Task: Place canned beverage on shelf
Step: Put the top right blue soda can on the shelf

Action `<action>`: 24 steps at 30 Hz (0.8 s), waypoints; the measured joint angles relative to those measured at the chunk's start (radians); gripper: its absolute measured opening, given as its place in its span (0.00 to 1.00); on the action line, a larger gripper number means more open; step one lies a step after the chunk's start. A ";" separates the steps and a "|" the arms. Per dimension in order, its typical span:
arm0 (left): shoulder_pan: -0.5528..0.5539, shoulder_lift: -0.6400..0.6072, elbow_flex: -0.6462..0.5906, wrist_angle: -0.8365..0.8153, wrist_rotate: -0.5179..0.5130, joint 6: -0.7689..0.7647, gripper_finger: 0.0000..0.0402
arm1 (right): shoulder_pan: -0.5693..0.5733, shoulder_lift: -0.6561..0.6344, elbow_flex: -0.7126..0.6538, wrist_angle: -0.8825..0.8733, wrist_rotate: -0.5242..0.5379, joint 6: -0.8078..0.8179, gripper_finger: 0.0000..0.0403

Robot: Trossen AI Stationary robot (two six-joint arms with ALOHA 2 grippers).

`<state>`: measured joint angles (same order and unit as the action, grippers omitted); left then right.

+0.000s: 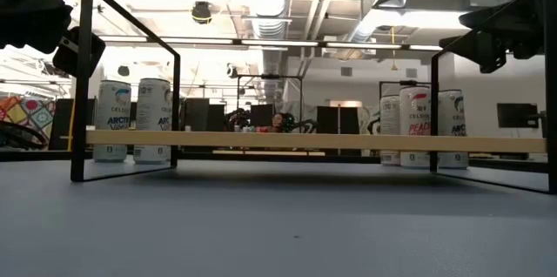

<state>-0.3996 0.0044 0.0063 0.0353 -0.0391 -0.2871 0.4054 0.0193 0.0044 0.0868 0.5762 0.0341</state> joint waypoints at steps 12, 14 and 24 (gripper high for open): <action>0.000 0.000 0.000 0.034 -0.070 0.098 0.03 | 0.000 0.000 0.000 0.000 0.000 0.000 0.75; 0.000 0.000 0.000 0.046 -0.080 0.053 0.03 | 0.000 0.000 0.000 0.000 0.000 0.000 0.75; 0.000 0.000 0.000 0.096 -0.224 -0.125 0.03 | -0.003 0.000 0.000 0.183 0.000 0.279 0.75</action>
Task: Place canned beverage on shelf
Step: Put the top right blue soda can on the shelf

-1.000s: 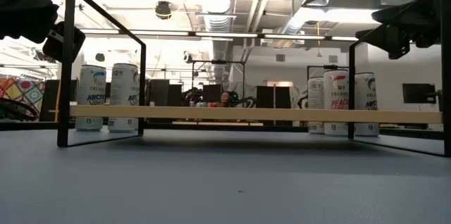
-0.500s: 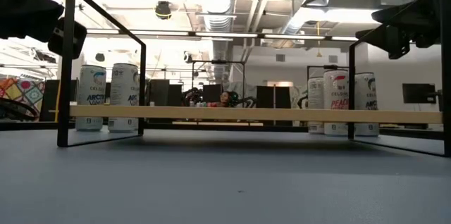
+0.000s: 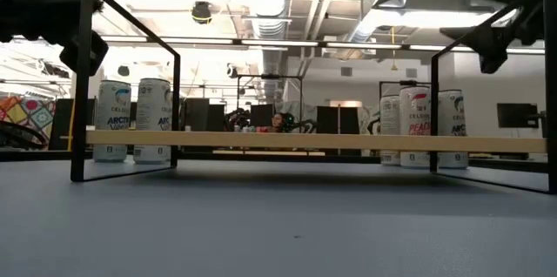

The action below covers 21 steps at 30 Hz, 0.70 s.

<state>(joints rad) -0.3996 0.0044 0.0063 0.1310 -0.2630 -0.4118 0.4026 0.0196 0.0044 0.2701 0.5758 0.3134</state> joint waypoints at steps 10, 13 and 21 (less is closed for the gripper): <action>0.000 0.000 0.000 -0.002 -0.278 -0.071 0.03 | -0.008 0.000 0.005 0.194 0.002 0.012 0.75; 0.000 0.000 0.000 -0.014 -0.342 -0.083 0.03 | -0.014 0.000 0.017 0.184 0.003 0.012 0.75; 0.000 0.000 0.000 -0.017 -0.515 -0.106 0.03 | -0.035 0.000 0.063 0.190 0.129 -0.154 0.75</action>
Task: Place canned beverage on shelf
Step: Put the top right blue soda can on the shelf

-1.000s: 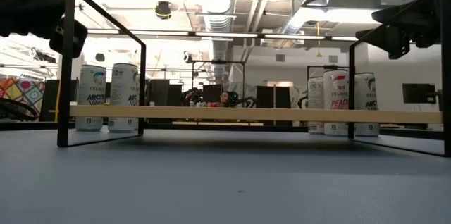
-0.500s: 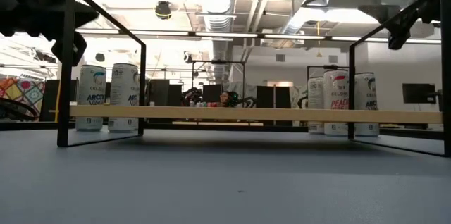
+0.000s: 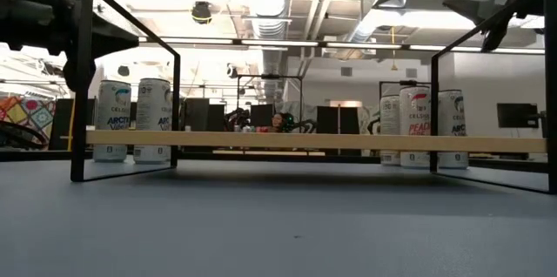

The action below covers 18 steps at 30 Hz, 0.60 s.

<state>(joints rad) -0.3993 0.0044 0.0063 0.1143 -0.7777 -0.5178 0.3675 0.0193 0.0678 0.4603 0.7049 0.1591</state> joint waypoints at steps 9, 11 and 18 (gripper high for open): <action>0.000 0.000 0.000 0.030 -0.067 -0.018 0.03 | -0.025 0.000 0.052 -0.034 0.088 -0.136 0.75; 0.000 0.000 0.000 0.036 -0.067 -0.032 0.03 | -0.024 0.000 0.065 -0.065 0.088 -0.139 0.75; 0.001 0.000 0.005 0.197 -0.079 -0.020 0.04 | 0.012 0.070 0.220 -0.301 0.140 -0.142 0.75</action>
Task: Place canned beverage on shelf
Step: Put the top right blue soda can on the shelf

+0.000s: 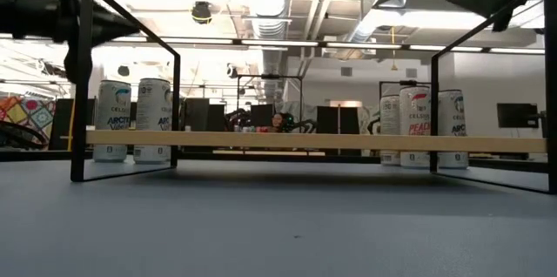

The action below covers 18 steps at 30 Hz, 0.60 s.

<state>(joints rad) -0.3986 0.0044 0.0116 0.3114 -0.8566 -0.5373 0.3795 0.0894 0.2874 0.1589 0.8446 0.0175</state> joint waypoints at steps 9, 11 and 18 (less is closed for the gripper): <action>0.000 0.001 0.129 0.019 0.137 0.184 0.24 | 0.058 0.328 0.333 -0.254 0.103 -0.049 0.75; 0.000 0.000 0.150 0.022 0.165 0.211 0.31 | 0.075 0.409 0.427 -0.383 0.102 -0.010 0.75; 0.000 0.000 0.187 0.021 0.241 0.304 0.53 | 0.138 0.664 0.816 -0.978 0.078 0.359 0.75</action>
<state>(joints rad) -0.3985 0.0048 0.1982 0.3325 -0.6155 -0.2329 0.5180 0.7532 1.1030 -0.8192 0.9222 0.3764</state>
